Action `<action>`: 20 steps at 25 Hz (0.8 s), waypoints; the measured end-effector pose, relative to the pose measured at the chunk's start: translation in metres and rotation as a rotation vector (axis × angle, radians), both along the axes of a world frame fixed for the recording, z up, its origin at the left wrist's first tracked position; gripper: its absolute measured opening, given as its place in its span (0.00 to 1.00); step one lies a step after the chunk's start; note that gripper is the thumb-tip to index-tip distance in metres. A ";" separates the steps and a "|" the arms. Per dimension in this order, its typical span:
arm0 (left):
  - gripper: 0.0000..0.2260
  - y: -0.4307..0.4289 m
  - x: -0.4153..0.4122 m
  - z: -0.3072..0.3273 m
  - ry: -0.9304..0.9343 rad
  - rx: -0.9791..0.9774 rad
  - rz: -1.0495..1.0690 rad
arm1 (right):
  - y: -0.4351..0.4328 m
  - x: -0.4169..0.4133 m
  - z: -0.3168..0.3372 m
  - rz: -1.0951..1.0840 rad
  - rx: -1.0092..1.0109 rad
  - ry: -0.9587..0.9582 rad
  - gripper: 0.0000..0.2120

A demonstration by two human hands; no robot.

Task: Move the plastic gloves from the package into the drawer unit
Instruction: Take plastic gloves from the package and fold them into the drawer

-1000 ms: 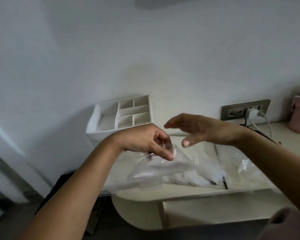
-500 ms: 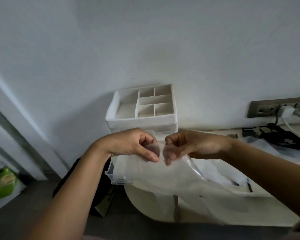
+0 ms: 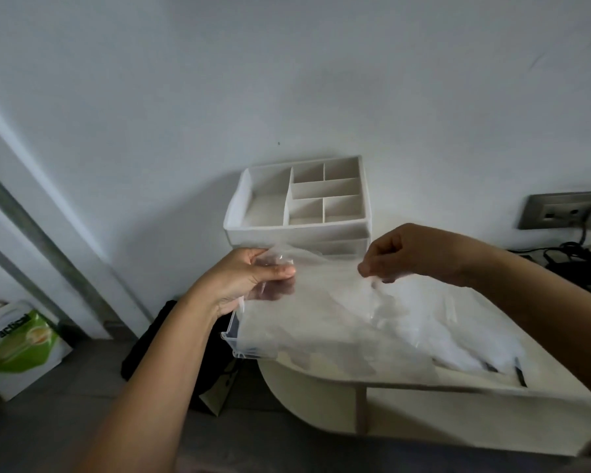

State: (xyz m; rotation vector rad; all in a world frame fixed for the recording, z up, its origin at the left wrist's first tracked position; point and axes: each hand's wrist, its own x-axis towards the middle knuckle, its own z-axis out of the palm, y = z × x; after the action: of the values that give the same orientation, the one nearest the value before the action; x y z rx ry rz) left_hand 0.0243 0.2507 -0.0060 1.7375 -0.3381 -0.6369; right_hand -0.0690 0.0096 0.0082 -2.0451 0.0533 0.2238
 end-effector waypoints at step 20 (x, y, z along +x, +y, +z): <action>0.10 -0.003 0.017 -0.044 -0.082 0.225 0.337 | 0.095 -0.001 -0.050 0.192 -0.707 -0.499 0.21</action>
State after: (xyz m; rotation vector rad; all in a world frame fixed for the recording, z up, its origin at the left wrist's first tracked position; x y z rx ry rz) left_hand 0.0416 0.2480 -0.0499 1.9823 -0.0260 -0.3697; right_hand -0.0697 0.1046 -0.0418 -2.7539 -0.4304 -0.2308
